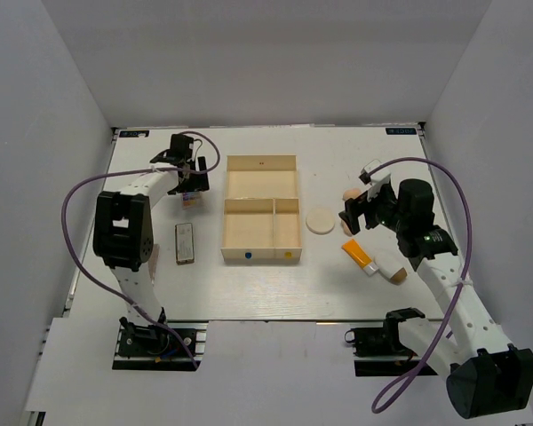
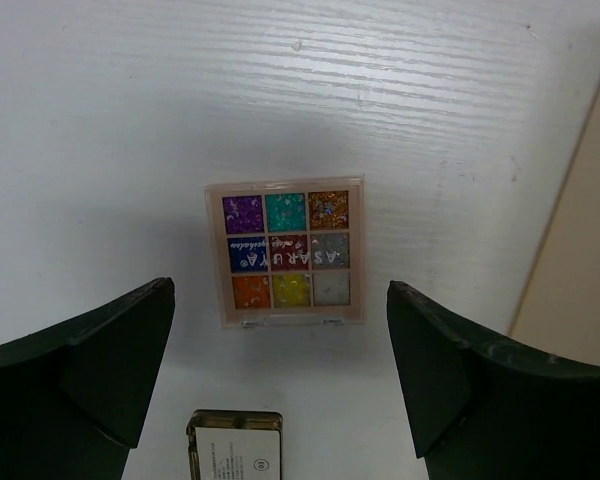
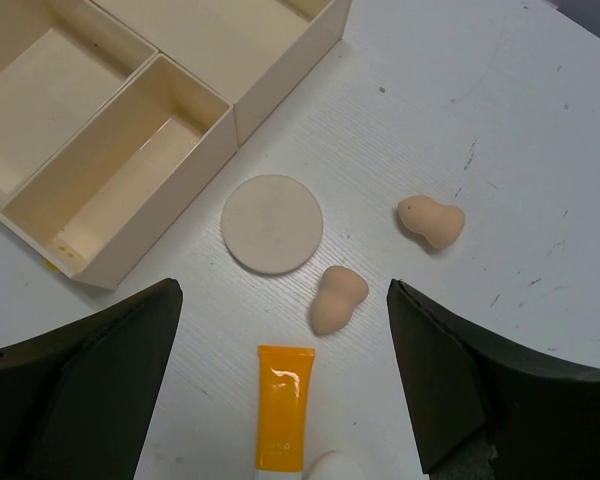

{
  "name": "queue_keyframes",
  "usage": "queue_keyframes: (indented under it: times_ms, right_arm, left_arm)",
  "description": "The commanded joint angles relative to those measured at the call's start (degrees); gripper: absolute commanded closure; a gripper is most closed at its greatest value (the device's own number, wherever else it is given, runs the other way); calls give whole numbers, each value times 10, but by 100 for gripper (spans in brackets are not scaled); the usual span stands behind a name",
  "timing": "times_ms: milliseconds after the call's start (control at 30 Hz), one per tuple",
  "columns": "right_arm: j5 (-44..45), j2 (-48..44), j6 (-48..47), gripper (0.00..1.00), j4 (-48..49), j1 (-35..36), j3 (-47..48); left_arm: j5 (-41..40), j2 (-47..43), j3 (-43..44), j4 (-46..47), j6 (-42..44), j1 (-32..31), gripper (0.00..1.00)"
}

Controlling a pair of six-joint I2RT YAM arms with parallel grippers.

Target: Organize the makeup

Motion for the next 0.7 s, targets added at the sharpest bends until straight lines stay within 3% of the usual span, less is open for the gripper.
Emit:
queue_keyframes:
  times_ms: [0,200,667]
  right_arm:
    - [20,-9,15,11,9,9,21]
    - [36,-9,18,11,16,18,16]
    - [51,-5,20,11,20,32,14]
  left_arm:
    - [-46,0,36,-23,10,-3,3]
    - [-34,58,85,-55,5,-3,3]
    - [-10,99,92,-83,-8,-3,2]
